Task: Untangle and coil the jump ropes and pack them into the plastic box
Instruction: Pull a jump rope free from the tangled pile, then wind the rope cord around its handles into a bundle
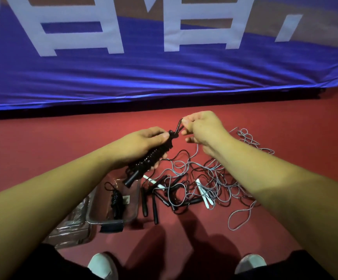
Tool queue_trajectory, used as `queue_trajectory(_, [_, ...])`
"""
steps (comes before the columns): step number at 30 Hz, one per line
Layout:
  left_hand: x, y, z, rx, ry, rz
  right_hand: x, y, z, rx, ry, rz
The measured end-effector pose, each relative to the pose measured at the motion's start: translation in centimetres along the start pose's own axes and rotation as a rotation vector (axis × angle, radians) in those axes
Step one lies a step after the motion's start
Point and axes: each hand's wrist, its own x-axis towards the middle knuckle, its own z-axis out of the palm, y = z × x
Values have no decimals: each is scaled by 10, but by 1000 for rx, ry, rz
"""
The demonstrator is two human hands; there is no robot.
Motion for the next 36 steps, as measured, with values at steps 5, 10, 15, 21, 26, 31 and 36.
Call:
queue_trajectory(5, [-7, -22, -7, -259, 106, -83, 5, 6, 26, 153, -10, 77])
queue_trajectory(10, [-10, -60, -40, -406, 258, -181, 25, 22, 67, 187, 4, 127])
queue_trajectory(15, [-10, -134, -67, -352, 279, -323, 36, 80, 128, 73, -142, 289])
queue_trajectory(21, [10, -249, -89, -352, 376, -443, 50, 171, 192, 39, -303, 539])
queue_trajectory(26, [30, -309, -83, -317, 459, -546, 89, 255, 219, -218, -348, 507])
queue_trajectory(31, [44, -319, -90, -95, 532, -649, 96, 238, 207, -85, -395, 484])
queue_trajectory(36, [71, -260, -76, -11, 578, -353, 115, 255, 114, -168, -201, 431])
